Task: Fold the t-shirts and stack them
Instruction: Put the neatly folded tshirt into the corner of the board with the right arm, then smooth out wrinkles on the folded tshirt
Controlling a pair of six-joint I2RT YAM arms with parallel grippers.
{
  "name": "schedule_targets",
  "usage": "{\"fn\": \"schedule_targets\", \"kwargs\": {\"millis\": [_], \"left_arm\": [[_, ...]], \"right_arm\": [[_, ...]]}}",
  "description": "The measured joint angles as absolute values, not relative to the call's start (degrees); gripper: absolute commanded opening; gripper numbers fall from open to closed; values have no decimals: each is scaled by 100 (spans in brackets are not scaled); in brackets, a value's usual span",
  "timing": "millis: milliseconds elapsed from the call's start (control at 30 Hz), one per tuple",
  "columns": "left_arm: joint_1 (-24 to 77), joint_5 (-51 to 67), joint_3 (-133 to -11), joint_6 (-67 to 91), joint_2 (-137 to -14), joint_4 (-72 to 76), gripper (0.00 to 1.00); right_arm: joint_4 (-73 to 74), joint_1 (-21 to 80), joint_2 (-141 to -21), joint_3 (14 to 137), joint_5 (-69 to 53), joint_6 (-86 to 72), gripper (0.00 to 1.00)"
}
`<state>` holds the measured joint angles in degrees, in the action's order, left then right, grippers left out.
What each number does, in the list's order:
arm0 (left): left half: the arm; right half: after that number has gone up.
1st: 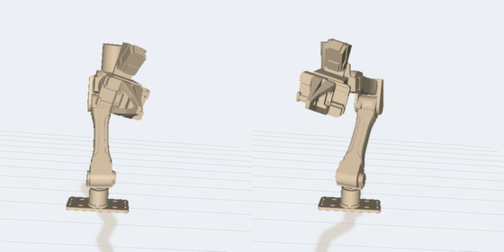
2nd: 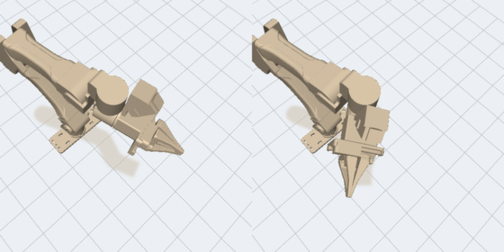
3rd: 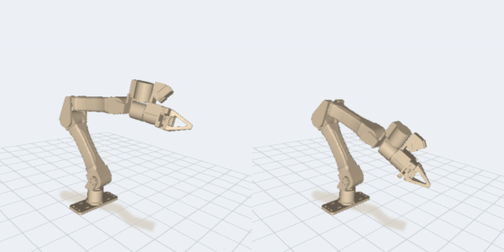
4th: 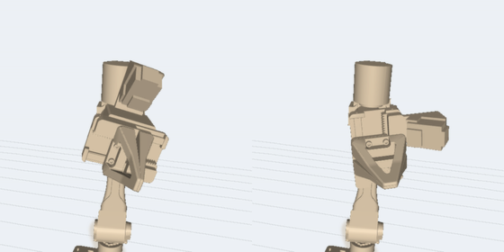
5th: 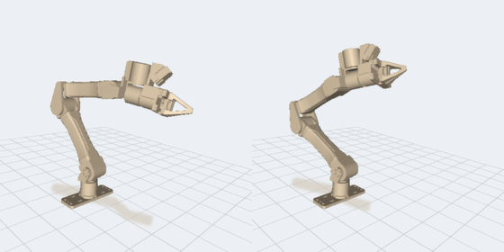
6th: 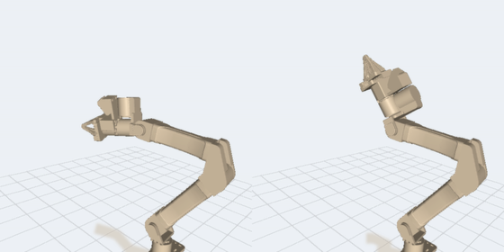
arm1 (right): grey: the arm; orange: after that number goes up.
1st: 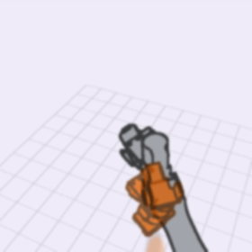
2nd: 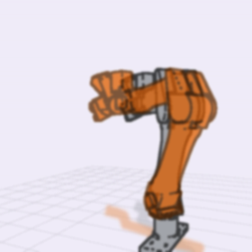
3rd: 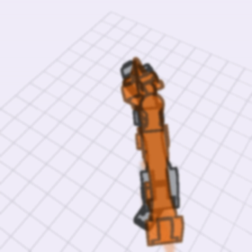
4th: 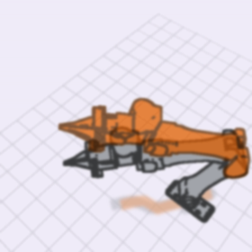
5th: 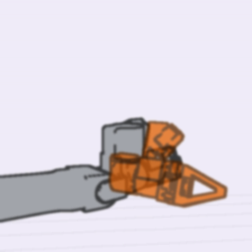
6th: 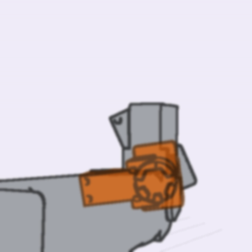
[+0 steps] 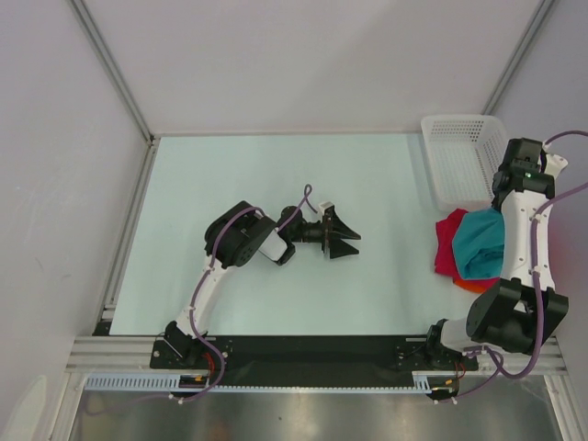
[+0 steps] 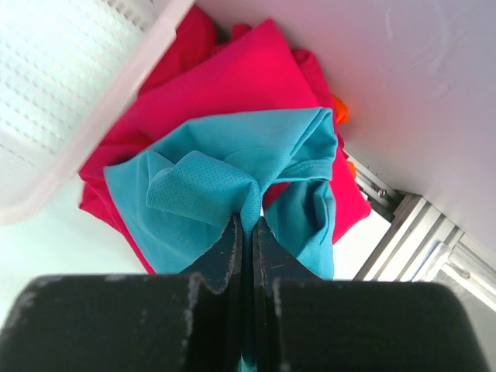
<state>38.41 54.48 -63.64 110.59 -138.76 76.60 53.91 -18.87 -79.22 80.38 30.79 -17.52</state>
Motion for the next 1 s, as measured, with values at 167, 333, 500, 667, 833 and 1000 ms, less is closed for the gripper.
{"fn": "schedule_targets", "kwargs": {"millis": [167, 333, 500, 667, 833, 1000], "left_arm": [[3826, 5476, -6344, 11043, -13874, 7664, 58], [3813, 5487, -6316, 11026, -13872, 7688, 58], [3806, 5487, -6298, 10991, -13867, 7690, 58], [3806, 5483, -6287, 10989, -13861, 7690, 58], [3795, 5481, -6173, 10986, -13793, 7693, 58], [3778, 5481, -5935, 10947, -13657, 7693, 58]], "right_arm": [[5430, -1907, -7924, 7865, 3044, -1828, 51], [5452, -1935, -7924, 7865, 3026, -1846, 54], [5509, -1933, -7922, 7881, 2954, -1861, 54], [5546, -1809, -7872, 7920, 2899, -1883, 55], [5489, -1688, -7832, 7878, 2746, -1907, 56], [5282, -1988, -8125, 7614, 2383, -1975, 56]]}}
